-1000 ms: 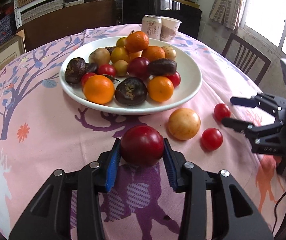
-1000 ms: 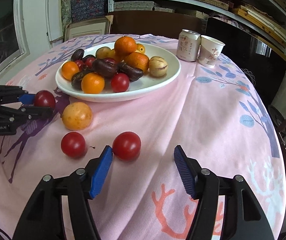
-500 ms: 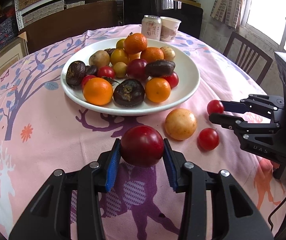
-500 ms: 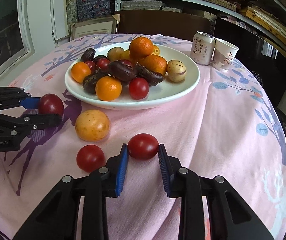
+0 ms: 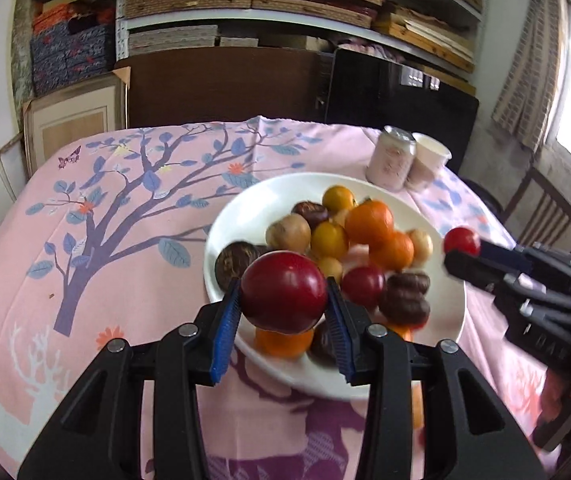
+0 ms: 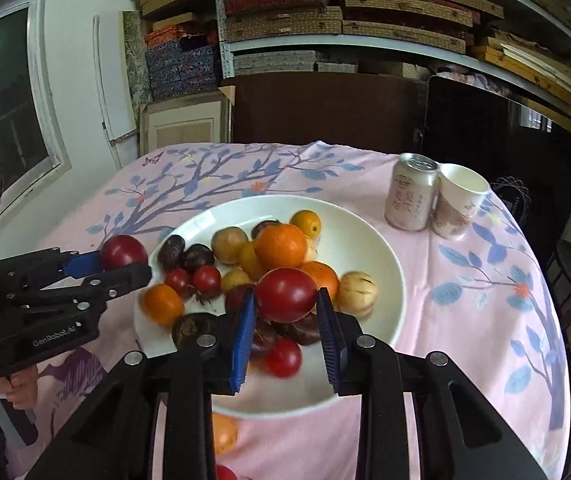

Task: Organize fruits
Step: 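Carry both tomatoes onto the white plate and open both grippers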

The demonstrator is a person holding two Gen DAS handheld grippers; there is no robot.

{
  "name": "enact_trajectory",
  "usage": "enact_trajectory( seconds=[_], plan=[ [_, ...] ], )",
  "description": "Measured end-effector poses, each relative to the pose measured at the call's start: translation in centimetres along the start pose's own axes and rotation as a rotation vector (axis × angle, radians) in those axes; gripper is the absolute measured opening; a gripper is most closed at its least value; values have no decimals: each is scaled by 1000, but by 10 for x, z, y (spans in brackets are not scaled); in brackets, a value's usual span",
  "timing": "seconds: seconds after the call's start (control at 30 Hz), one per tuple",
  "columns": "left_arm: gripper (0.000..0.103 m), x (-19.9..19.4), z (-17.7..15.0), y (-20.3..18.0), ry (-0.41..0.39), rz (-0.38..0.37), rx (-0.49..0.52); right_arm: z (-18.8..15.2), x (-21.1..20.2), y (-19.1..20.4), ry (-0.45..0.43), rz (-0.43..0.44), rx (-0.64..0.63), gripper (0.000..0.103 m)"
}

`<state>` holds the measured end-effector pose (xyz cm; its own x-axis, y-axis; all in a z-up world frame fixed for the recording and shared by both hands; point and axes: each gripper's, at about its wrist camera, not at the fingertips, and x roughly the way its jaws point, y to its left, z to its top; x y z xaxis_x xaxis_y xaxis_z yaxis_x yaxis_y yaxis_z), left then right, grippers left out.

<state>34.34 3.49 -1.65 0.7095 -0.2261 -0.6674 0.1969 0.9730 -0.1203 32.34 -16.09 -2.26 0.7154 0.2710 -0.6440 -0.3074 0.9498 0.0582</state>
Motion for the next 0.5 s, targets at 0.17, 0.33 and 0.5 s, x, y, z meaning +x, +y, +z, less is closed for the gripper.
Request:
enact_trajectory(
  seconds=[0.17, 0.33, 0.5],
  plan=[
    [39, 17, 12, -10, 24, 38, 49, 16, 24, 14, 42, 2, -11, 31],
    [40, 30, 8, -3, 43, 27, 24, 12, 40, 15, 109, -2, -9, 31],
    [47, 39, 8, -3, 53, 30, 26, 11, 38, 12, 88, -20, -35, 60]
  ],
)
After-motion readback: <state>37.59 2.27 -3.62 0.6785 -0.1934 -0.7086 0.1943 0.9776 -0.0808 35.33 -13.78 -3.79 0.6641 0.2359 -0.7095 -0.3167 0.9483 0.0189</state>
